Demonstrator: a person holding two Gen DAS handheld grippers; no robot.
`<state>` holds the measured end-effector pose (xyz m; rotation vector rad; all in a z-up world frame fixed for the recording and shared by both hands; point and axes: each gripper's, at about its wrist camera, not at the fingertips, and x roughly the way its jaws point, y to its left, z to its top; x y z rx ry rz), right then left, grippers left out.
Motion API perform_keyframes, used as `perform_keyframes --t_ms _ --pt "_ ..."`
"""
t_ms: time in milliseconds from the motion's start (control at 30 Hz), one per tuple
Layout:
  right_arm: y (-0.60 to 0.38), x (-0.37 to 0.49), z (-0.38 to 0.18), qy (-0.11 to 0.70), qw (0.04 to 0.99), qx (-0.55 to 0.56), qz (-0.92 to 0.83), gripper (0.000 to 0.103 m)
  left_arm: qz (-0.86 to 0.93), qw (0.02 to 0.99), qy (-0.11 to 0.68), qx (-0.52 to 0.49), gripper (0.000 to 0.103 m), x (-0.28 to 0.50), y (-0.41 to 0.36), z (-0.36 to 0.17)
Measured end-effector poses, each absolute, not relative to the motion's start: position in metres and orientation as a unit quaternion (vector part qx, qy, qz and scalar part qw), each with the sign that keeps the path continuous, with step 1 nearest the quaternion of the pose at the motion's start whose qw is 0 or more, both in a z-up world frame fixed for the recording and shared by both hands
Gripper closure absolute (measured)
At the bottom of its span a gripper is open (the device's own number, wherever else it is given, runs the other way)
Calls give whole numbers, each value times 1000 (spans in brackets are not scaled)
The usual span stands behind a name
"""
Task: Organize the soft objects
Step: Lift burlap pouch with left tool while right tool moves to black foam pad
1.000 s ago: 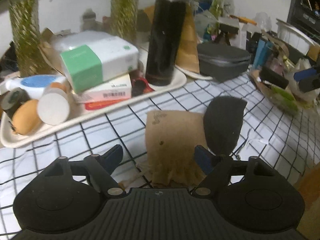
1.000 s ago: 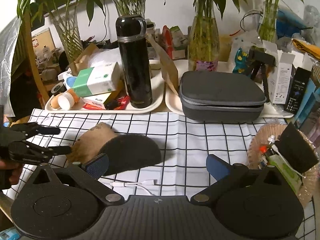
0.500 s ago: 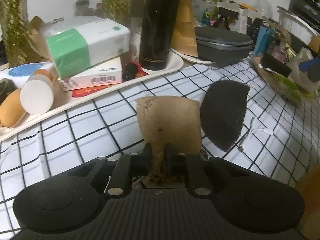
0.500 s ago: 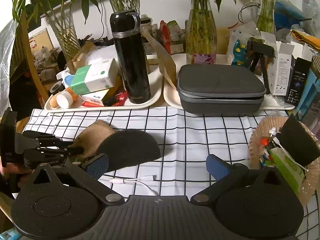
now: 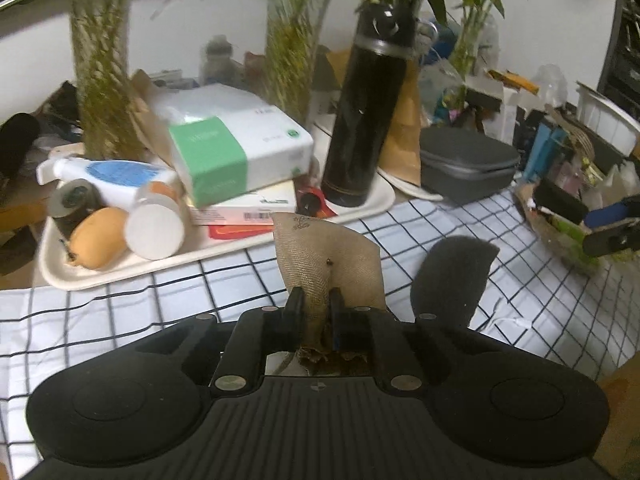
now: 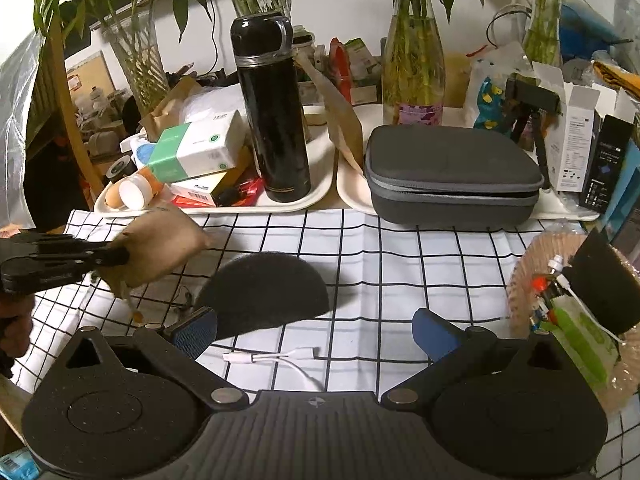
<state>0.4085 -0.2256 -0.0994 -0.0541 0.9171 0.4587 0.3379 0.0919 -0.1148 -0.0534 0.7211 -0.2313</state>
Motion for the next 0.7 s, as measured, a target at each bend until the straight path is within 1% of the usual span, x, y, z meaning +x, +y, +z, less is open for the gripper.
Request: perform_keyframes --t_ms 300,700 --pt "-217 422 -116 465 849 -2 251 0 -99 940 324 -46 90 309 105 -92" --pt "-170 435 -154 504 785 -41 359 0 -101 944 308 -57 90 305 114 -86"
